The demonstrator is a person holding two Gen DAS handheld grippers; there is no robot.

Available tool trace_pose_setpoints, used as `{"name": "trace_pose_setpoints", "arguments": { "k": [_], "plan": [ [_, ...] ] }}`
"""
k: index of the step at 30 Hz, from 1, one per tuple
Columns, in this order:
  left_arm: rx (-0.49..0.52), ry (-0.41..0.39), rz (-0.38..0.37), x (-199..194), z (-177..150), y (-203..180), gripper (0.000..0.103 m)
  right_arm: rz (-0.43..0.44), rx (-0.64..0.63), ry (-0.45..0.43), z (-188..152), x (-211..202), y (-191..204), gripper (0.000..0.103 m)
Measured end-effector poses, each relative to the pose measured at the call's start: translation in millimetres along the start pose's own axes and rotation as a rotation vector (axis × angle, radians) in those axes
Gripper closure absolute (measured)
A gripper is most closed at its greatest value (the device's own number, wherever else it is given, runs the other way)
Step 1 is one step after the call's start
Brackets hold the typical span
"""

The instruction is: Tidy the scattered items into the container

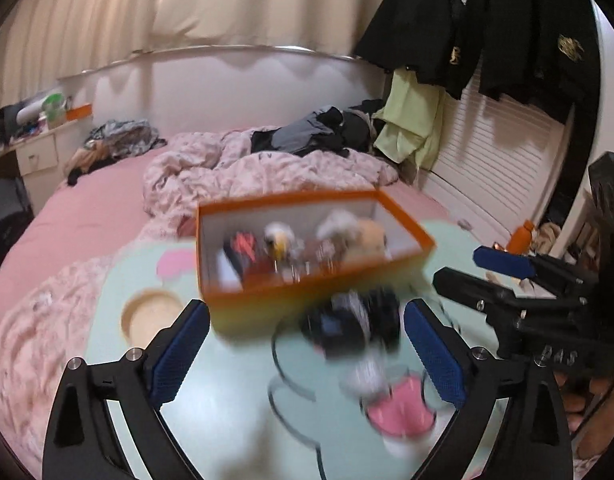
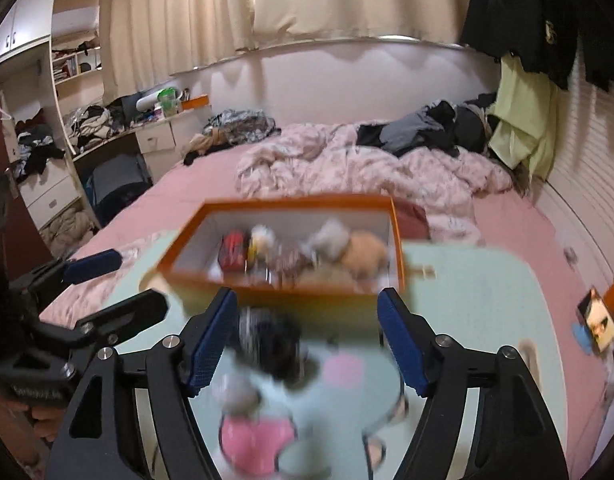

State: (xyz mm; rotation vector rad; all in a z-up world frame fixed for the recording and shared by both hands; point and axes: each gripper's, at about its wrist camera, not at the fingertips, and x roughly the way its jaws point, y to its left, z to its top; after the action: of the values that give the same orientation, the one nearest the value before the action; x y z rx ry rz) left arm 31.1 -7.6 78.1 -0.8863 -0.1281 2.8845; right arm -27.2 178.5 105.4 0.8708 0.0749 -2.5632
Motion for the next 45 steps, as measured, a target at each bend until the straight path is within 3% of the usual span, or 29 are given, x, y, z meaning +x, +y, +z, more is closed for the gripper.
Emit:
{"name": "trace_pose_setpoints", "arguments": {
  "k": [7, 14, 15, 16, 20, 45],
  "plan": [
    [0.049, 0.077, 0.029, 10.3, -47.9, -20.9, 0.005, -0.121, -0.022, 0.099, -67.8, 2.6, 2.2, 0.030],
    [0.064, 0.196, 0.070, 36.6, -66.1, -24.7, 0.004, -0.155, 0.004, 0.186, -85.0, 19.2, -4.4, 0.030],
    [0.073, 0.201, 0.087, 38.6, -67.7, -24.5, 0.001, -0.162, 0.003, 0.206, -87.7, 23.1, -4.6, 0.026],
    [0.068, 0.204, 0.088, 38.7, -68.2, -23.5, 0.001, -0.190, -0.002, 0.207, -88.5, 25.3, -4.7, 0.016],
    [0.067, 0.202, 0.089, 37.3, -70.2, -24.5, 0.001, -0.200, 0.035, 0.224, -87.7, 25.5, -13.8, 0.000],
    [0.067, 0.204, 0.084, 37.7, -71.0, -22.6, 0.000, -0.200, 0.036, 0.224, -88.8, 23.5, -13.9, 0.000]
  ]
}}
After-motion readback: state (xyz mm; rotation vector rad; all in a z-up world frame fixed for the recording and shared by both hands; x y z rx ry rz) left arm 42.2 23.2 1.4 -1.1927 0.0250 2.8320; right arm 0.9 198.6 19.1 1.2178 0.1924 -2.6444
